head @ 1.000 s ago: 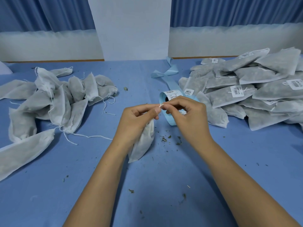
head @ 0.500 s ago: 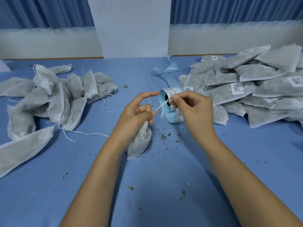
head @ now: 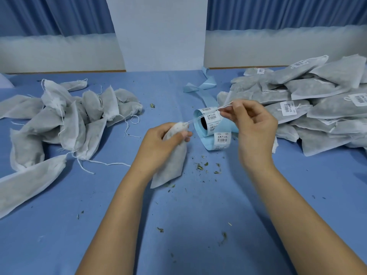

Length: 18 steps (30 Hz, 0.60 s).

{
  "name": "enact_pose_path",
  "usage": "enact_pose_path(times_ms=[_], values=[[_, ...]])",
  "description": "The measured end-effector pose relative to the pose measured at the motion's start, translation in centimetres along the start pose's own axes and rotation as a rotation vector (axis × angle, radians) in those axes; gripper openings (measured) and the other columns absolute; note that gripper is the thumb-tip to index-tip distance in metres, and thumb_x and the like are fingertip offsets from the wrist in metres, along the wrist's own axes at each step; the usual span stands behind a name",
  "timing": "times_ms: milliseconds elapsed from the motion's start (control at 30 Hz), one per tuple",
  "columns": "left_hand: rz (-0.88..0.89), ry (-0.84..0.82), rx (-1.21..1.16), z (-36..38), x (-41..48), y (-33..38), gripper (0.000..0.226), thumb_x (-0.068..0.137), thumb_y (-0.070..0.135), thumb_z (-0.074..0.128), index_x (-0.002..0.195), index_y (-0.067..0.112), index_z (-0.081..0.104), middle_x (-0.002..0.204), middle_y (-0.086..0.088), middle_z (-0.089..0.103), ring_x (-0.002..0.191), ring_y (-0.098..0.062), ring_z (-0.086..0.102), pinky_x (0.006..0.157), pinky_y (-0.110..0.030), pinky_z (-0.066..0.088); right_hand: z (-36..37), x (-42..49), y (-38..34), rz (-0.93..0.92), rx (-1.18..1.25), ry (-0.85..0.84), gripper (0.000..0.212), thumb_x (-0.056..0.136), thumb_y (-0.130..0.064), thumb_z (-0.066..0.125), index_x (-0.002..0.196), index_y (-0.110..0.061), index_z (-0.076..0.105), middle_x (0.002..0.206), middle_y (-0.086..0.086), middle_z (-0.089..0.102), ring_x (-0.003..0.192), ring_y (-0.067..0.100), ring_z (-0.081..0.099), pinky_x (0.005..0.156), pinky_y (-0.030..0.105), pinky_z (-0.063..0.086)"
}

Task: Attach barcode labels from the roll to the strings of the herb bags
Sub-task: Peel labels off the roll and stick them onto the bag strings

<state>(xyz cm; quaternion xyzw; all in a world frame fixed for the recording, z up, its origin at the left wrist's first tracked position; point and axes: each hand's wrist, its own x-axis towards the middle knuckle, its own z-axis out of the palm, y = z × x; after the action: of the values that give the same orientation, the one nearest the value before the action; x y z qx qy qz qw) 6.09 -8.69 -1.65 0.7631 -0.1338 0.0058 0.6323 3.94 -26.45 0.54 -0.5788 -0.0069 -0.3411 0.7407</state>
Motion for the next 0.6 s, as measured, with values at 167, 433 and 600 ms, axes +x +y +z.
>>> enact_pose_path(times_ms=[167,433,600], values=[[-0.12,0.262,-0.276,0.0,0.2,0.1,0.02,0.097,0.025,0.057,0.091,0.014,0.072,0.09,0.004,0.075,0.083,-0.012,0.071,0.075,-0.028,0.053,1.7,-3.5,0.7,-0.616,-0.393,-0.47,0.008,0.085,0.004,0.064,0.084,0.0,0.069,0.094,0.009,0.066,0.091,0.021,0.061,0.085,0.029,0.047],[-0.079,0.2,-0.912,0.0,0.1,1.1,0.025,0.095,0.02,0.053,0.114,0.007,0.062,0.111,-0.007,0.072,0.106,-0.017,0.068,0.08,-0.025,0.056,2.4,-4.4,2.4,-0.104,-0.468,-0.731,0.006,0.088,-0.006,0.065,0.084,-0.01,0.068,0.133,-0.007,0.042,0.13,0.01,0.037,0.096,0.013,0.033],[-0.054,0.168,-0.832,0.0,0.4,0.9,0.037,0.096,0.019,0.048,0.133,0.017,0.053,0.123,-0.004,0.065,0.118,-0.016,0.061,0.099,-0.034,0.048,2.4,-4.1,2.3,0.044,-0.4,-0.663,0.013,0.087,-0.004,0.066,0.081,-0.015,0.067,0.11,-0.007,0.054,0.115,-0.016,0.04,0.088,0.004,0.031]])
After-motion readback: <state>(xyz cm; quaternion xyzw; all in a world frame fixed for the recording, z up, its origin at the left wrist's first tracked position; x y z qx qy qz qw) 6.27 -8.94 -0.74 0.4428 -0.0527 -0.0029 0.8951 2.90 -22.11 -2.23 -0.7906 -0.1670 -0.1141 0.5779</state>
